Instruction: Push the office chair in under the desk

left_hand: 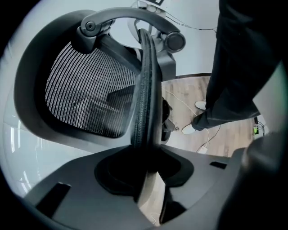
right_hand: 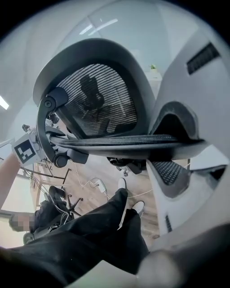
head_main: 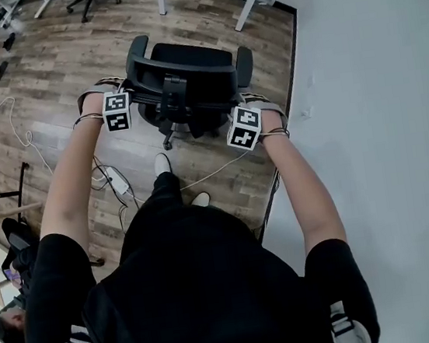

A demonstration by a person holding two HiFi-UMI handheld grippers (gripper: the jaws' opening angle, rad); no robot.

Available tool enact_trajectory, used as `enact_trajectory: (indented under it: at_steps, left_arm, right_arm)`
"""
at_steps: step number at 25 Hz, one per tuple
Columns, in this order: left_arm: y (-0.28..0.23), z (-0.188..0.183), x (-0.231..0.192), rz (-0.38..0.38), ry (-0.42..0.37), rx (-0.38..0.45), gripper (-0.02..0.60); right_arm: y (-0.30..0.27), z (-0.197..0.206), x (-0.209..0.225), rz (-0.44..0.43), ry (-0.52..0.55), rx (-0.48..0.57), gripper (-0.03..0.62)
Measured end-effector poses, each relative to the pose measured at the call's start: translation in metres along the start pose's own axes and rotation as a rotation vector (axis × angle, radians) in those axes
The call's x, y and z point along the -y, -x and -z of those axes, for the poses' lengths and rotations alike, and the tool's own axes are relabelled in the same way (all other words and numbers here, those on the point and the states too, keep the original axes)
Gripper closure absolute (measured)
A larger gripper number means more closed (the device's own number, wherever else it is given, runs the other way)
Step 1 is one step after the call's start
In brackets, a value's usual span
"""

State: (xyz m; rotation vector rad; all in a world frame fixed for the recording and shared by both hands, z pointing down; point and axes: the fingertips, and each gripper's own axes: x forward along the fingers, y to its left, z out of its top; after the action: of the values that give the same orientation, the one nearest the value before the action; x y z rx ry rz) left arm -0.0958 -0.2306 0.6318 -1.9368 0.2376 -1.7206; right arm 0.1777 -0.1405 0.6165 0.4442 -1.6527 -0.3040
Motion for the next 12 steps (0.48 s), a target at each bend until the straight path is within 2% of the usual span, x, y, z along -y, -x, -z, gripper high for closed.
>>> enact_trajectory:
  at_steps: [12]
  left_arm:
    - [-0.050, 0.032, -0.096, -0.008, -0.052, 0.056, 0.460]
  right_arm:
    - [-0.050, -0.011, 0.093, -0.025, -0.065, -0.058, 0.471]
